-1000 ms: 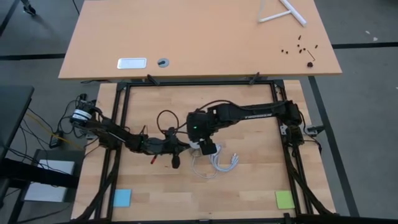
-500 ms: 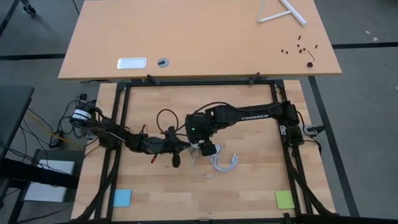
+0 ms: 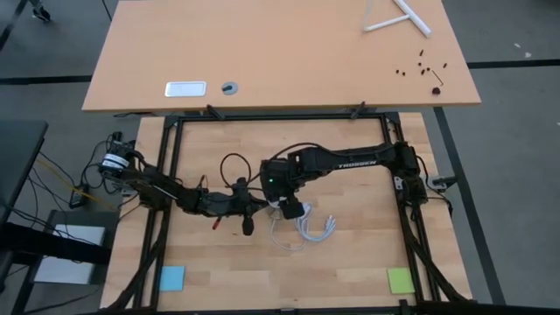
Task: Screw lightbulb
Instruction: Insert the white lightbulb into the golden lamp
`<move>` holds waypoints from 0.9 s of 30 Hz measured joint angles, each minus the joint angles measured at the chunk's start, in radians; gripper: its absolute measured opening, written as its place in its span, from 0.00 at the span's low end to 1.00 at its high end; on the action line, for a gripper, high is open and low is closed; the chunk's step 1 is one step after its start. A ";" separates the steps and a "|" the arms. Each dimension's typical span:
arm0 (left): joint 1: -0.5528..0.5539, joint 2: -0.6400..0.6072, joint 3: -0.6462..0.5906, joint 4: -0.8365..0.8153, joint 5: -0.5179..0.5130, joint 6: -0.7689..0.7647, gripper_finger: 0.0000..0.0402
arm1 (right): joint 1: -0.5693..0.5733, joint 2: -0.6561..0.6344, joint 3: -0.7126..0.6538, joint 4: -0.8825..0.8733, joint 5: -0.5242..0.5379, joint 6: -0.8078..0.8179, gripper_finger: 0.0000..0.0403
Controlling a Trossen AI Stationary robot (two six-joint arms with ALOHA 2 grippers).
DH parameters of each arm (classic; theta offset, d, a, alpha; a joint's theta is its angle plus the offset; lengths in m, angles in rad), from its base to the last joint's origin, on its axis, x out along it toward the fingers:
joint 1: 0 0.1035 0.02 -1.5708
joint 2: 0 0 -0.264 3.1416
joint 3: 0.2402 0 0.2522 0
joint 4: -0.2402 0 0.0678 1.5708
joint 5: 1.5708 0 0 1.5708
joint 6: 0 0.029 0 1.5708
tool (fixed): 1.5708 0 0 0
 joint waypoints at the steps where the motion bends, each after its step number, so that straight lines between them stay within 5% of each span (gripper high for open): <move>1: 0.000 0.000 0.000 0.000 0.000 0.000 0.01 | 0.000 0.000 0.000 0.000 0.000 0.010 0.65; 11: 0.000 0.000 0.000 0.009 0.000 0.017 0.01 | -0.001 -0.001 0.001 -0.028 0.003 0.155 0.64; 27: 0.000 0.000 0.000 0.015 0.000 0.021 0.01 | -0.008 -0.016 -0.003 -0.046 0.024 0.135 0.62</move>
